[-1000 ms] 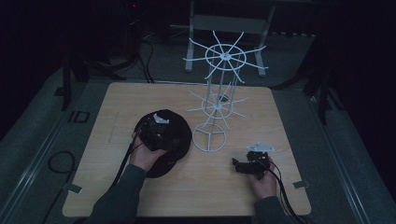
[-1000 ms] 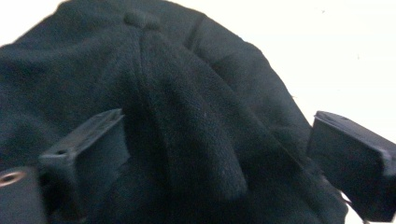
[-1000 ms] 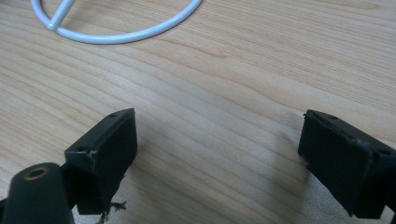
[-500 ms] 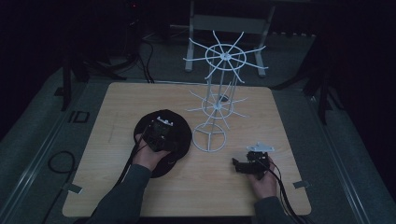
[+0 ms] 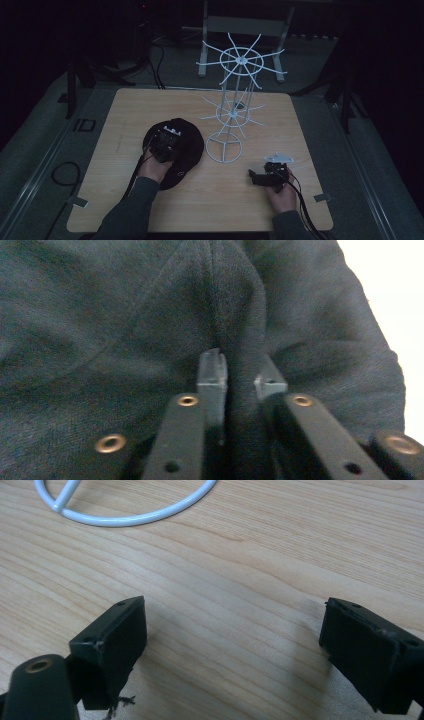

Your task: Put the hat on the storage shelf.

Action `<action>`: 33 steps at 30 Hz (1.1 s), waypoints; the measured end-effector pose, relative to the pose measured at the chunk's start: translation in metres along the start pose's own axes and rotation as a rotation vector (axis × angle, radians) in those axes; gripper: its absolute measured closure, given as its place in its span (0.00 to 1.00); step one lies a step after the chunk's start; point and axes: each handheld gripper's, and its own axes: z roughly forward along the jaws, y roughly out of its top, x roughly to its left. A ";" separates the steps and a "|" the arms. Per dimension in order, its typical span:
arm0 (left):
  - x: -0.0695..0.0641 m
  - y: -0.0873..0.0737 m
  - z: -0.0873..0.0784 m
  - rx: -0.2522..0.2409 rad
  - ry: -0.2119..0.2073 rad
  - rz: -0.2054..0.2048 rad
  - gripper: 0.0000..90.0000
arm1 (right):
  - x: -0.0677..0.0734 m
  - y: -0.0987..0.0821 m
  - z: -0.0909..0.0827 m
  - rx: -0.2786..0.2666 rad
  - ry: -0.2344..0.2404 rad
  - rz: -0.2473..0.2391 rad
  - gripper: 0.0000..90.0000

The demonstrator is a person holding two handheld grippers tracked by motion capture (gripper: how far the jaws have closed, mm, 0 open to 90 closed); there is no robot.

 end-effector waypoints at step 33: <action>0.037 -0.006 -0.070 -0.351 -0.136 -0.048 0.95 | 0.000 0.000 0.000 0.000 0.000 0.000 0.13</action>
